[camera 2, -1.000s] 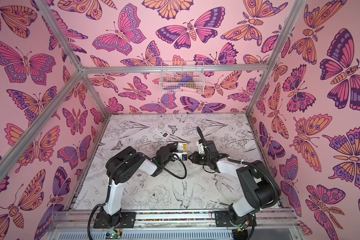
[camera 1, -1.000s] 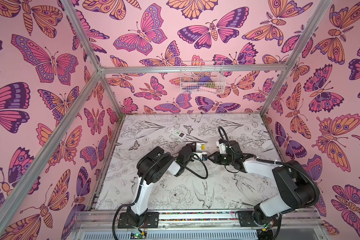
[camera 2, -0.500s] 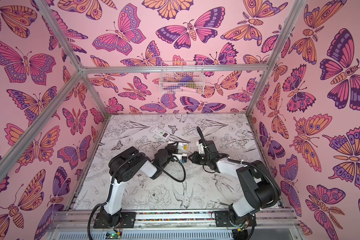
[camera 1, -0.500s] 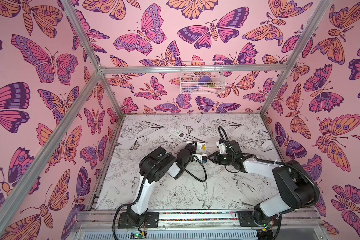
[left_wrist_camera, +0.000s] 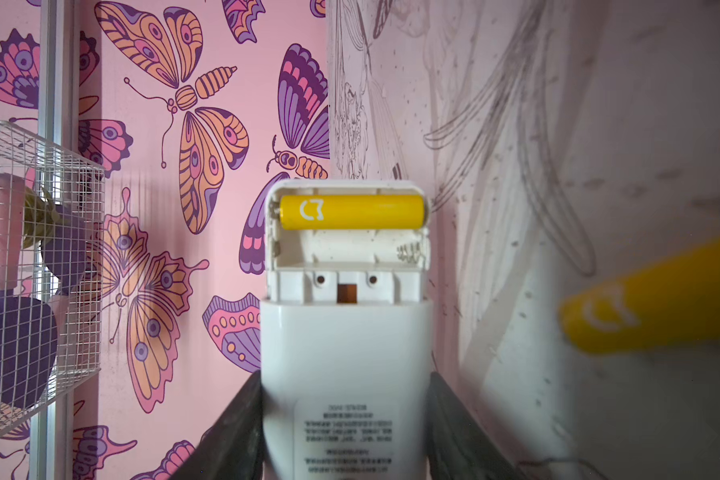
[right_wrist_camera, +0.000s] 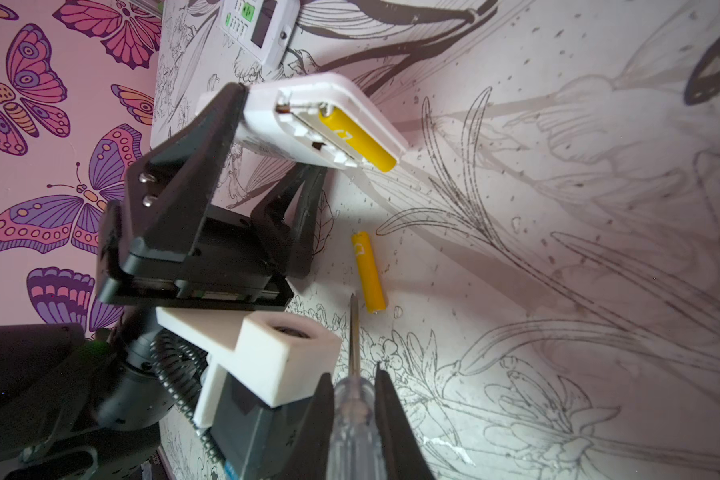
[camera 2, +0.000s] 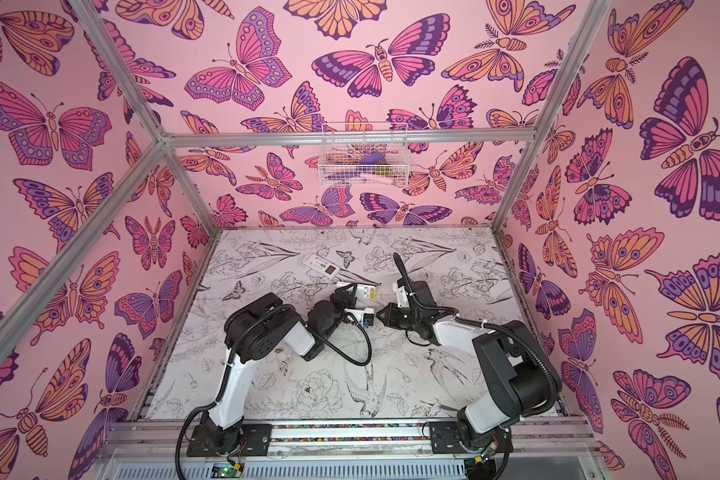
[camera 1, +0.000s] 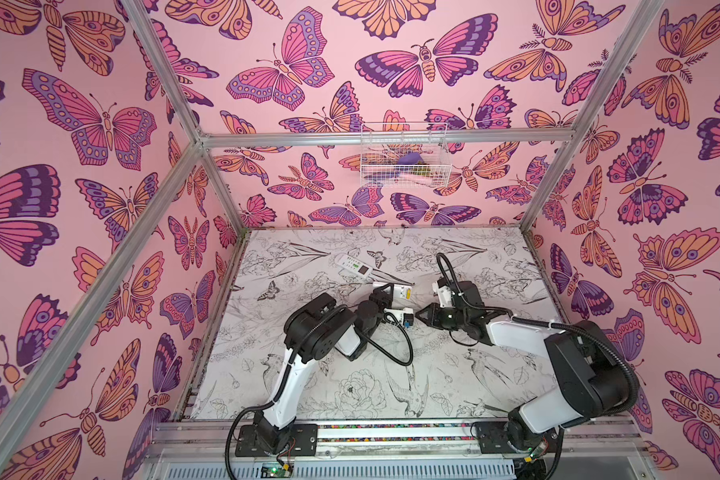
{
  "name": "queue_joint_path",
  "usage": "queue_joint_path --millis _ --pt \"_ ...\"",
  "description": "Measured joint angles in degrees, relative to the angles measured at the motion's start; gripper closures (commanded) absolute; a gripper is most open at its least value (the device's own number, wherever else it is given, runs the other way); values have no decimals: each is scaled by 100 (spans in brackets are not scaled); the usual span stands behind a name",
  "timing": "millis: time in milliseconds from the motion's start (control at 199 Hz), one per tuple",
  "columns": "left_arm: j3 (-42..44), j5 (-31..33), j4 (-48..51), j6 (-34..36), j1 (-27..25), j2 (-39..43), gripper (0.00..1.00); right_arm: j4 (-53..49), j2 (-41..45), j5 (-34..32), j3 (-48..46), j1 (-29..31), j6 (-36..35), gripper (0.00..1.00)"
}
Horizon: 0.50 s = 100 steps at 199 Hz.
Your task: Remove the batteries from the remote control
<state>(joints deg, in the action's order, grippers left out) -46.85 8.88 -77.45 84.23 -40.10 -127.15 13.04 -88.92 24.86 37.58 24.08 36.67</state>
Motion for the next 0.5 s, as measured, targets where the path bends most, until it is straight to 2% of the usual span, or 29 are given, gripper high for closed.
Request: queue_joint_path --millis 257,503 --pt "-129 186 1084 -601 11 903 100 -11 0 -2 2 0 -2 100" --pt "-815 503 3331 -1526 83 2076 100 -57 0 0 31 0 -2 100"
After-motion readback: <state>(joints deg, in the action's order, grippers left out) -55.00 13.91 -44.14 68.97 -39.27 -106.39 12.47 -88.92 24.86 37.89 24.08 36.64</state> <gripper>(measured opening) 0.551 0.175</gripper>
